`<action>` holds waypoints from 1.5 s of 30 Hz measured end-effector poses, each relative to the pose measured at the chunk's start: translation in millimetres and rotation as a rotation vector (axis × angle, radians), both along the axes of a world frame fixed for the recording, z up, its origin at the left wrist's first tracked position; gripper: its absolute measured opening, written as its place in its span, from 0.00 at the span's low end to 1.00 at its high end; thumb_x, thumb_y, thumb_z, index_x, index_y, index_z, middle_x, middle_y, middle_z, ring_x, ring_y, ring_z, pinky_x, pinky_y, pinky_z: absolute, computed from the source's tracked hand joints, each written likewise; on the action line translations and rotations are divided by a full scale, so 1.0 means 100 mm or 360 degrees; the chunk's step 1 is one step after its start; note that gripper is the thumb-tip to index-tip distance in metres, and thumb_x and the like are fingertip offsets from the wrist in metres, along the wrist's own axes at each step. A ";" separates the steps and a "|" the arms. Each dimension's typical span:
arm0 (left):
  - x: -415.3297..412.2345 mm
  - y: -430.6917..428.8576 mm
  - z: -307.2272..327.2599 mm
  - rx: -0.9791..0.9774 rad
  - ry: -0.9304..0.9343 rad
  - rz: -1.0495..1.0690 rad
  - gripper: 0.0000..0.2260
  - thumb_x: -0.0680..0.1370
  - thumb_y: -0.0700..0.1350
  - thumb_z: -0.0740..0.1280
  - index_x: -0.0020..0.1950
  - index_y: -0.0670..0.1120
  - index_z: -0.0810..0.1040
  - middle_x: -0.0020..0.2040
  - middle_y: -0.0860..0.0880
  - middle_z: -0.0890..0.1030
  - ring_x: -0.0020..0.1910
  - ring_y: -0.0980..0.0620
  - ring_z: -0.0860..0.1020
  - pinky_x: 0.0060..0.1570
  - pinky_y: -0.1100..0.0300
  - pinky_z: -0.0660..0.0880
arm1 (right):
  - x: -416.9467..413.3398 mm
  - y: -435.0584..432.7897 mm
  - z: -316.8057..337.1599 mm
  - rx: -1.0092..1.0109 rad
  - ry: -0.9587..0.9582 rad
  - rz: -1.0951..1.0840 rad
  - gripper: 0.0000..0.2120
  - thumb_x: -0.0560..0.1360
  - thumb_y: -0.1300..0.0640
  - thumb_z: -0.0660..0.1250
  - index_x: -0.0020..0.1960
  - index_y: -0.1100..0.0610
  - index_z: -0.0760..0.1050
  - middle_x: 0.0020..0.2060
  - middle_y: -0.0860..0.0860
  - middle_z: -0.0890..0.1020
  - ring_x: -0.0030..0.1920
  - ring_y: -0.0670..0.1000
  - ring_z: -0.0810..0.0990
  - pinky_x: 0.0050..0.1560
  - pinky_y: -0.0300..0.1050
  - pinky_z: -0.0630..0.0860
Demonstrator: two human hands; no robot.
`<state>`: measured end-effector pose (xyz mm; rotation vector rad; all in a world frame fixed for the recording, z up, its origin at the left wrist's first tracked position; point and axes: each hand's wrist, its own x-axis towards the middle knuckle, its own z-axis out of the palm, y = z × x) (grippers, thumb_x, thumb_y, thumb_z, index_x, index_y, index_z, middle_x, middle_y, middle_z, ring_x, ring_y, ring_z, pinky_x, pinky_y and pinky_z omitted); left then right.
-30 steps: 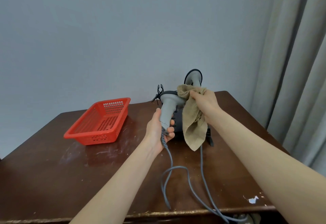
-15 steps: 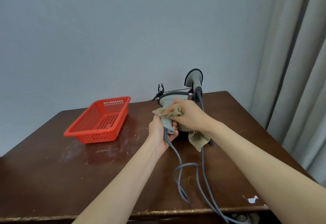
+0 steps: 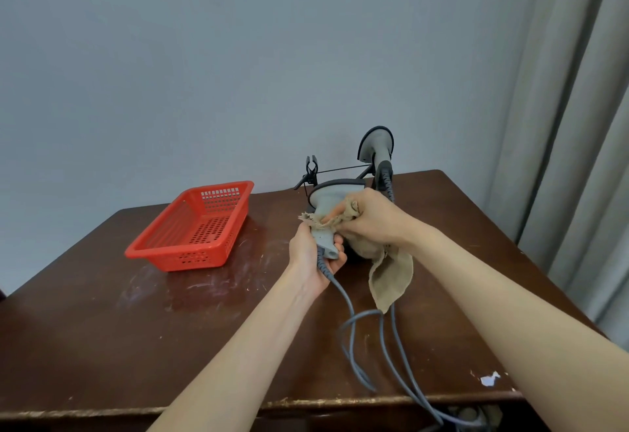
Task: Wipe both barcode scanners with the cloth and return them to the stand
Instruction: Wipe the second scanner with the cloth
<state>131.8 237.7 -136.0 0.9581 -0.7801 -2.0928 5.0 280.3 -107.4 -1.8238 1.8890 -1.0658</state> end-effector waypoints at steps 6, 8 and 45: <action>-0.03 0.03 0.03 -0.0046 -0.0023 -0.0010 0.19 0.82 0.55 0.54 0.51 0.40 0.74 0.29 0.44 0.71 0.21 0.52 0.68 0.21 0.66 0.67 | -0.04 -0.12 -0.01 -0.0052 0.0227 -0.0461 0.06 0.75 0.54 0.65 0.41 0.54 0.73 0.39 0.49 0.78 0.43 0.54 0.78 0.44 0.47 0.75; -0.02 0.01 0.04 -0.0066 -0.0006 0.0022 0.19 0.82 0.54 0.53 0.47 0.41 0.74 0.27 0.45 0.71 0.20 0.53 0.69 0.20 0.67 0.67 | -0.03 -0.07 -0.02 -0.0053 0.0057 -0.0123 0.07 0.73 0.56 0.68 0.50 0.55 0.81 0.41 0.44 0.80 0.45 0.43 0.79 0.50 0.43 0.77; -0.07 0.01 0.04 -0.0068 0.0071 -0.0078 0.18 0.81 0.53 0.53 0.50 0.40 0.73 0.27 0.45 0.70 0.20 0.52 0.67 0.19 0.67 0.65 | -0.15 -0.16 0.03 0.0034 0.0060 -0.0237 0.09 0.72 0.59 0.64 0.35 0.52 0.80 0.49 0.48 0.85 0.49 0.50 0.83 0.50 0.48 0.80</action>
